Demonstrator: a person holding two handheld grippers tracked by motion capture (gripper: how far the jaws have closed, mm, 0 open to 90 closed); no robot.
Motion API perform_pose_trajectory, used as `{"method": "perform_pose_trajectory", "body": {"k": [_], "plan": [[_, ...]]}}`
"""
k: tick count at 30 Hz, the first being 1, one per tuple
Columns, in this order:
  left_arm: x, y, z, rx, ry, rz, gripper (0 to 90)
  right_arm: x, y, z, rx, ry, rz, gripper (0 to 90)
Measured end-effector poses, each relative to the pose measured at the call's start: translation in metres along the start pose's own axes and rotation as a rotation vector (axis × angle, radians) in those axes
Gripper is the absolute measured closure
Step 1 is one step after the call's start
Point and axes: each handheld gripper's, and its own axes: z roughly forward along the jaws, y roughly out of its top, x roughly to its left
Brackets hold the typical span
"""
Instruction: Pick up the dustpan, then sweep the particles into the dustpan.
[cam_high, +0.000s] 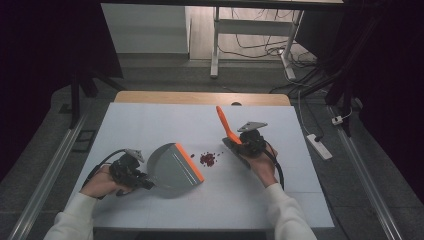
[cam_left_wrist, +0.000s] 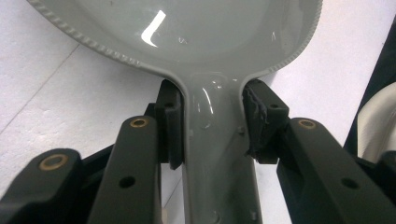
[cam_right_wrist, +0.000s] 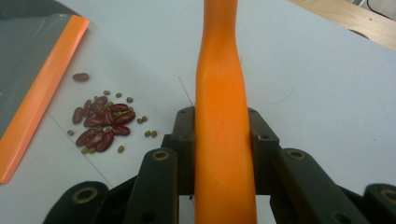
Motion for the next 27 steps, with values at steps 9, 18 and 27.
{"method": "perform_pose_trajectory", "body": {"k": [9, 18, 27], "plan": [[-0.002, 0.000, 0.001, 0.001, -0.010, 0.003, 61.7, 0.001, 0.006, 0.005, 0.002, -0.015, -0.015, 70.1], [-0.002, 0.000, 0.002, 0.001, -0.014, -0.003, 61.7, 0.003, 0.012, 0.016, 0.021, -0.023, -0.023, 70.1], [-0.002, 0.000, 0.002, 0.004, -0.026, -0.008, 61.7, 0.009, 0.017, 0.029, 0.037, -0.005, -0.034, 70.3]]}}
